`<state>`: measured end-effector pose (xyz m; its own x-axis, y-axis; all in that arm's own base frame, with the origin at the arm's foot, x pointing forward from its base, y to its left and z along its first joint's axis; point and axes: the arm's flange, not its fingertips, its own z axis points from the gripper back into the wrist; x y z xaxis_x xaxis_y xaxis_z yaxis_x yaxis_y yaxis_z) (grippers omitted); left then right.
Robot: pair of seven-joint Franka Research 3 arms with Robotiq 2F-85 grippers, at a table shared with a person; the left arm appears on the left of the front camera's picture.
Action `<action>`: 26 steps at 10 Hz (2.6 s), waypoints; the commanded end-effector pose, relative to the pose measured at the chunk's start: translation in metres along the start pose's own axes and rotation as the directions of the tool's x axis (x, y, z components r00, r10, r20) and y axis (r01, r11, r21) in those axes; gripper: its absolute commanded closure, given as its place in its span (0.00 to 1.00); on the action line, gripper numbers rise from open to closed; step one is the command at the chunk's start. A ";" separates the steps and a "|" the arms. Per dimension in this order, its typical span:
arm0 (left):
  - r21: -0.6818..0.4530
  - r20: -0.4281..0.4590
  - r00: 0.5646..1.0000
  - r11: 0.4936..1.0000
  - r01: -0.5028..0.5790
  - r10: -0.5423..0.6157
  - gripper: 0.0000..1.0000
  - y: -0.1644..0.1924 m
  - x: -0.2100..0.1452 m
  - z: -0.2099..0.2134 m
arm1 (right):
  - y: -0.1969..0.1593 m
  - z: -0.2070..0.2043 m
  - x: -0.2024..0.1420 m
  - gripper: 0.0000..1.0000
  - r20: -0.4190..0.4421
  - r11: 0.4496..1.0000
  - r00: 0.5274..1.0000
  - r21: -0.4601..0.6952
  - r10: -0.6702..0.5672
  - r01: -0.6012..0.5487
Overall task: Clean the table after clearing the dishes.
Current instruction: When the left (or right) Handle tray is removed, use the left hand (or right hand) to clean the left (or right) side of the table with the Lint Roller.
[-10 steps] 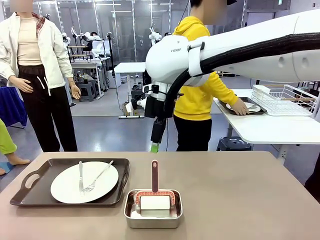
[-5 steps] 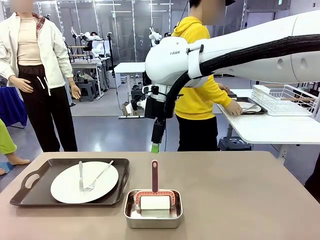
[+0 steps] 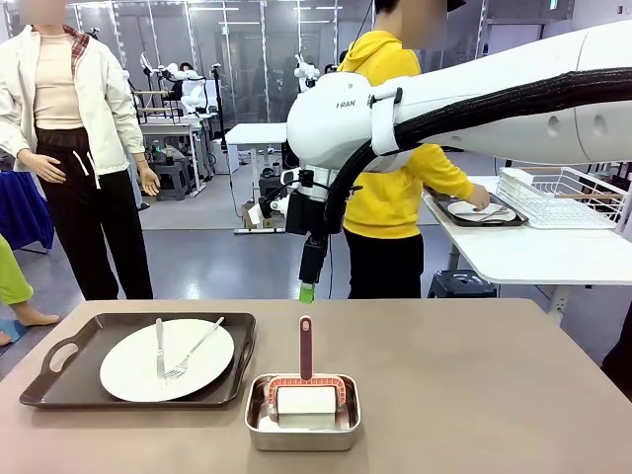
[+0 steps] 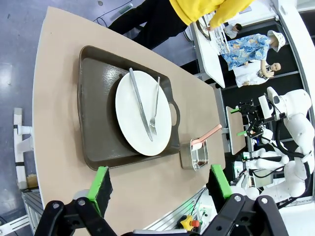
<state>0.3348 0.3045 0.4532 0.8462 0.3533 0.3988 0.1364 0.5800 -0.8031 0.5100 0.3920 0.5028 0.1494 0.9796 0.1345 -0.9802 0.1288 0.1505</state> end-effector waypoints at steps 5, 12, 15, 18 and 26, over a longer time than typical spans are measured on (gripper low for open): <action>0.005 -0.009 1.000 1.000 0.004 -0.004 0.00 0.000 -0.002 0.003 | -0.007 -0.023 0.012 0.00 -0.030 0.990 0.994 0.099 0.101 -0.098; 0.005 -0.009 1.000 1.000 0.004 -0.004 0.00 0.000 -0.002 0.003 | -0.013 -0.077 0.014 0.00 -0.105 0.992 0.993 0.120 0.046 -0.034; 0.005 -0.009 1.000 1.000 0.004 -0.004 0.00 0.000 -0.002 0.003 | -0.009 -0.100 0.016 0.00 -0.144 0.993 0.989 0.118 0.034 -0.017; 0.005 -0.009 1.000 1.000 0.004 -0.004 0.00 0.000 -0.002 0.003 | -0.009 -0.110 0.017 0.00 -0.198 0.988 0.978 0.153 0.059 -0.028; 0.005 -0.009 1.000 1.000 0.004 -0.004 0.00 0.000 -0.002 0.003 | -0.008 -0.112 0.013 1.00 -0.160 0.988 0.985 0.151 0.057 -0.032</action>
<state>0.3349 0.3044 0.4532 0.8463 0.3531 0.3988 0.1365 0.5800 -0.8031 0.5124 0.4202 0.3938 0.0587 0.9981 -0.0164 -0.9500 0.0609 0.3062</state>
